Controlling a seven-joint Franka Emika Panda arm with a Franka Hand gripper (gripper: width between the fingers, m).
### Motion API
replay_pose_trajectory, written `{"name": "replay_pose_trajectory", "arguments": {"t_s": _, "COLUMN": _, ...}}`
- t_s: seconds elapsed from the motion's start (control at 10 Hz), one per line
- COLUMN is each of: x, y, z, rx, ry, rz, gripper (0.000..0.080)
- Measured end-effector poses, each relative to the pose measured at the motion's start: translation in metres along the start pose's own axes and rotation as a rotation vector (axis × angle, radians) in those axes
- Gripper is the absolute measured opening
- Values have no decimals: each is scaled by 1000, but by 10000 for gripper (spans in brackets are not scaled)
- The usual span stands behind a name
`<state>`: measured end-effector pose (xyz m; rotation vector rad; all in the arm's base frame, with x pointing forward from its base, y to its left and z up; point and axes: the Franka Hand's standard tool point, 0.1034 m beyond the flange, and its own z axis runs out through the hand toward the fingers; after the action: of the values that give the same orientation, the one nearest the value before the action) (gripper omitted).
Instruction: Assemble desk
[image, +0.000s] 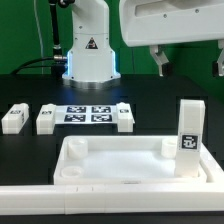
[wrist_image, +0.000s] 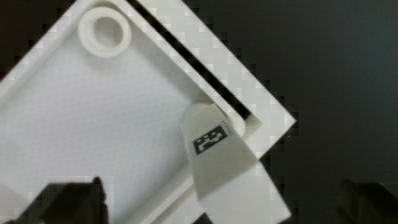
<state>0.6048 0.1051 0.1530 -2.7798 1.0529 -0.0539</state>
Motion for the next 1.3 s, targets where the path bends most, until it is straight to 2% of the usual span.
{"name": "replay_pose_trajectory", "arguments": {"t_s": 0.1, "x": -13, "y": 10, "z": 11, "rx": -16, "ry": -1, "rz": -69, "gripper": 649}}
{"name": "replay_pose_trajectory", "arguments": {"t_s": 0.2, "x": -28, "y": 29, "z": 23, "rx": -43, "ry": 9, "rz": -224, "gripper": 649}}
{"name": "replay_pose_trajectory", "arguments": {"t_s": 0.3, "x": -38, "y": 41, "z": 33, "rx": -96, "ry": 12, "rz": -398, "gripper": 649}}
{"name": "replay_pose_trajectory", "arguments": {"t_s": 0.4, "x": -44, "y": 45, "z": 39, "rx": -123, "ry": 21, "rz": -529, "gripper": 649}}
{"name": "replay_pose_trajectory", "arguments": {"t_s": 0.8, "x": -39, "y": 51, "z": 40, "rx": -126, "ry": 7, "rz": -806, "gripper": 649}}
{"name": "replay_pose_trajectory", "arguments": {"t_s": 0.9, "x": -42, "y": 75, "z": 50, "rx": -135, "ry": -15, "rz": -813, "gripper": 649}}
{"name": "replay_pose_trajectory", "arguments": {"t_s": 1.0, "x": -50, "y": 98, "z": 57, "rx": -158, "ry": -71, "rz": -792, "gripper": 649}}
{"name": "replay_pose_trajectory", "arguments": {"t_s": 1.1, "x": -55, "y": 112, "z": 60, "rx": -173, "ry": -114, "rz": -775, "gripper": 649}}
{"name": "replay_pose_trajectory", "arguments": {"t_s": 1.3, "x": -68, "y": 133, "z": 63, "rx": -221, "ry": -275, "rz": -741, "gripper": 649}}
